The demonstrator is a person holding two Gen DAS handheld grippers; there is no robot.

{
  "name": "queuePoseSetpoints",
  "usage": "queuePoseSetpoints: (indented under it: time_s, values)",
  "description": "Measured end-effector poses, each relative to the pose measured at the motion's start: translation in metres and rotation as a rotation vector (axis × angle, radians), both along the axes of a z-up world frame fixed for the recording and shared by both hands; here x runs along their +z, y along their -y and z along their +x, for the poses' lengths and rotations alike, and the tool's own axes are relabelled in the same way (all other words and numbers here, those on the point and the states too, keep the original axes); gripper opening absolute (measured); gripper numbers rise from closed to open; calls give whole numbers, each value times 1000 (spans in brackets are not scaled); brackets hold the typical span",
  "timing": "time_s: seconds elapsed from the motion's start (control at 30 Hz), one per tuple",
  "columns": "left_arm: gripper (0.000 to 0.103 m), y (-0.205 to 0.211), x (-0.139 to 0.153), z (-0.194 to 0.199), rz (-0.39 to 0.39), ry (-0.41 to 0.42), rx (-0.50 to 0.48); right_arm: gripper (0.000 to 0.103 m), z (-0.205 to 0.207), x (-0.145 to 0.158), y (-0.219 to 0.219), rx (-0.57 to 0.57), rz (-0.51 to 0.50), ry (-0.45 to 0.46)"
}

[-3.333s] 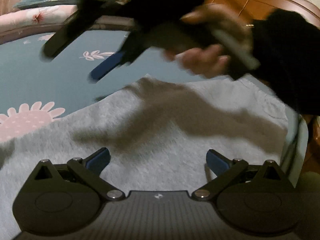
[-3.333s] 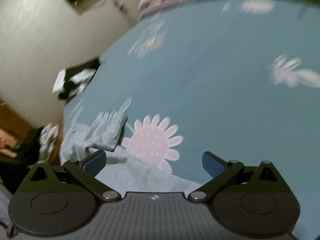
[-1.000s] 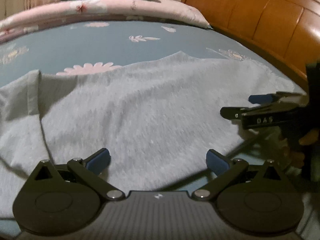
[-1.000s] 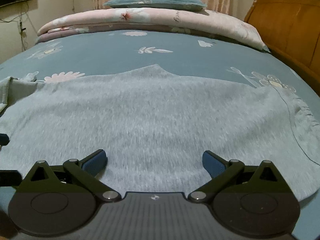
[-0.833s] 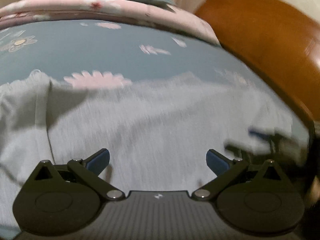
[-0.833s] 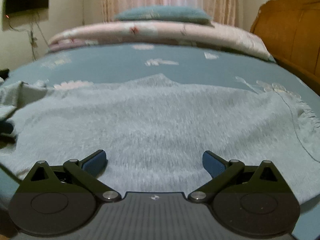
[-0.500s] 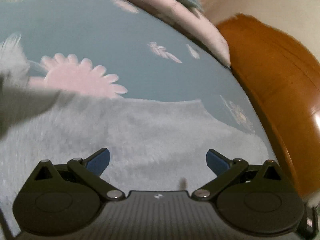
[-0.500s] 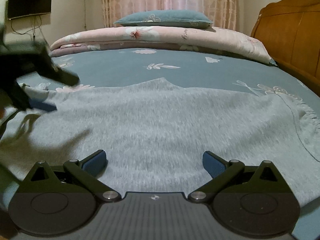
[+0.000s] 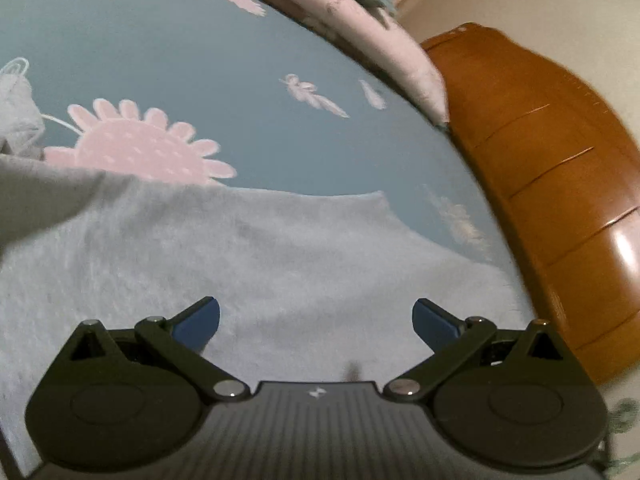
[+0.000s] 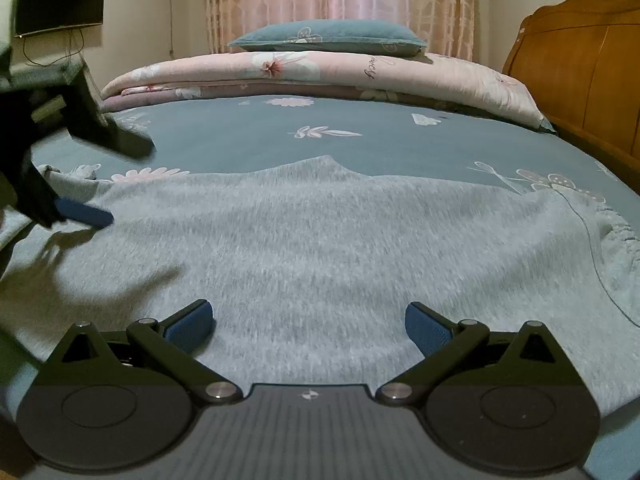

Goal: Fold clothes

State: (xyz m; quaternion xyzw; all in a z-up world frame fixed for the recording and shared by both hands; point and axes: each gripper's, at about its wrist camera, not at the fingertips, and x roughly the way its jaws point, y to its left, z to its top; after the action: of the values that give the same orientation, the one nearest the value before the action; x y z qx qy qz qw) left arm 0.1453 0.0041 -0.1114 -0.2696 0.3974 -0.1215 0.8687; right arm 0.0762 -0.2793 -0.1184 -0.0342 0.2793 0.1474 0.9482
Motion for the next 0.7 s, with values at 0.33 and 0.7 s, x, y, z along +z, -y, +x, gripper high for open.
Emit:
queuePoseSetpoints:
  time_s: [0.33, 0.7]
  values:
    - [102, -1, 22, -26, -35, 14, 21, 103, 1, 0, 0, -3, -5, -1]
    - [102, 27, 3, -82, 55, 27, -37, 103, 1, -1, -2, -2, -8, 1]
